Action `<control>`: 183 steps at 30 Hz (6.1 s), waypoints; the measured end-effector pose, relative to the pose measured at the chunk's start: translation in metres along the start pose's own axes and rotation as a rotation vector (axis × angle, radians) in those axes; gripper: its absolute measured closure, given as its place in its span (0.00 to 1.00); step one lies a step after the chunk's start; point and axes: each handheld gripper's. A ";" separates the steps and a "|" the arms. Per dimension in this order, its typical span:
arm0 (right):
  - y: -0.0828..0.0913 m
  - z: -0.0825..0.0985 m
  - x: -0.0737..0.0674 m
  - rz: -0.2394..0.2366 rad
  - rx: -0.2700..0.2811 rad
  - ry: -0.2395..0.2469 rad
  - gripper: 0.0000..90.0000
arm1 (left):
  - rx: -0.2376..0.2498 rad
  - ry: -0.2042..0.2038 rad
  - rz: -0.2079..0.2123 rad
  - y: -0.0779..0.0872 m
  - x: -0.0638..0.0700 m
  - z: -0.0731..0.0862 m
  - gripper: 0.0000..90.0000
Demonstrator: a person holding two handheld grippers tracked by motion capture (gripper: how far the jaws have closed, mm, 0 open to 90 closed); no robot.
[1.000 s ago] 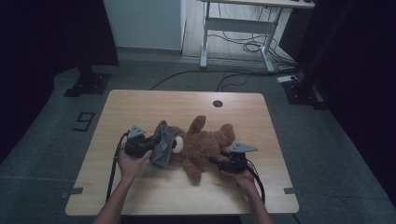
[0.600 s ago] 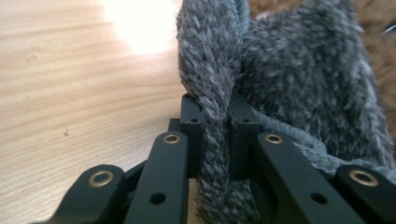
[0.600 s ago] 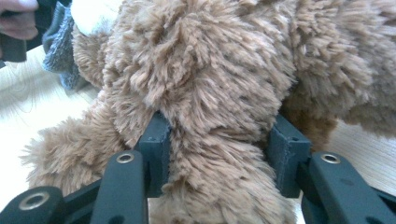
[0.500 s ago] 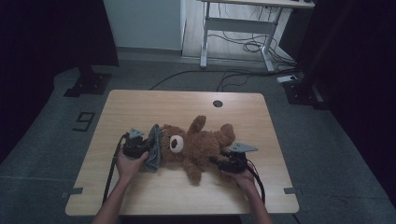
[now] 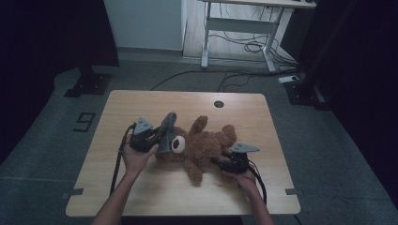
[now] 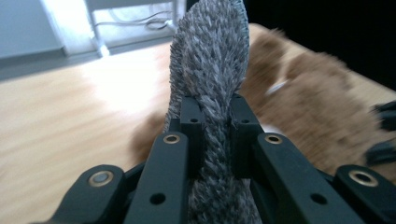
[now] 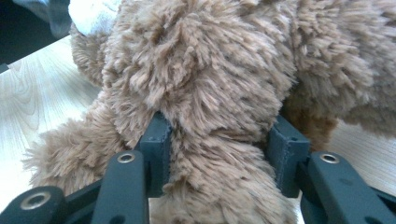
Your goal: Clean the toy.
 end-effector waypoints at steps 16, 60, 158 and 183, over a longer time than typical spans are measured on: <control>-0.001 0.000 -0.002 0.005 -0.001 0.009 0.60 | -0.174 -0.083 0.064 -0.072 0.045 -0.003 0.88; -0.001 0.001 -0.001 -0.020 -0.014 -0.008 0.64 | -0.072 0.156 -0.001 0.003 -0.037 0.031 0.88; -0.002 0.002 0.003 -0.030 -0.020 -0.050 0.64 | -0.181 -0.089 0.156 -0.078 0.085 -0.003 0.89; -0.002 0.003 0.002 -0.042 -0.045 -0.055 0.62 | -0.093 0.000 0.050 -0.006 0.009 0.008 0.88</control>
Point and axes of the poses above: each handheld gripper's, and its own axes: y roughly backward along the jaws, z roughly out of its underside, x roughly to its right, and after that the axes turned 1 degree about x, right-handed
